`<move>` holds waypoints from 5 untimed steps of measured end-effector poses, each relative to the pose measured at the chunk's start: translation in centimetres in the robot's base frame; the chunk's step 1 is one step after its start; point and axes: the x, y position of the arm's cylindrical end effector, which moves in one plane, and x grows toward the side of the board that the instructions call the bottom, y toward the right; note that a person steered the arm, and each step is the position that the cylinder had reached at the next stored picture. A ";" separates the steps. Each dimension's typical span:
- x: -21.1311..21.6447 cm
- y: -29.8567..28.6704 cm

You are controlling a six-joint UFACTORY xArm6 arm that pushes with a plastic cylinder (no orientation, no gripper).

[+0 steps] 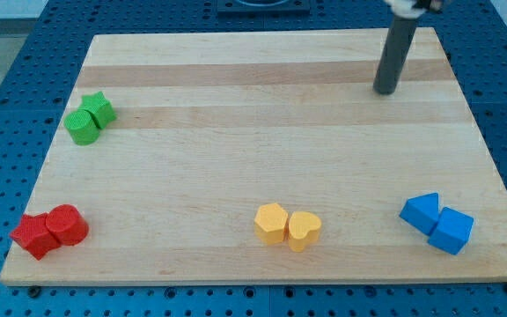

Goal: Point your arm center

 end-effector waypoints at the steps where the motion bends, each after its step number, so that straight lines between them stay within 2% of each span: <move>1: 7.3 -7.1; 2: 12.9 -14.9; 4: 12.8 -28.7; 5: 12.6 -37.8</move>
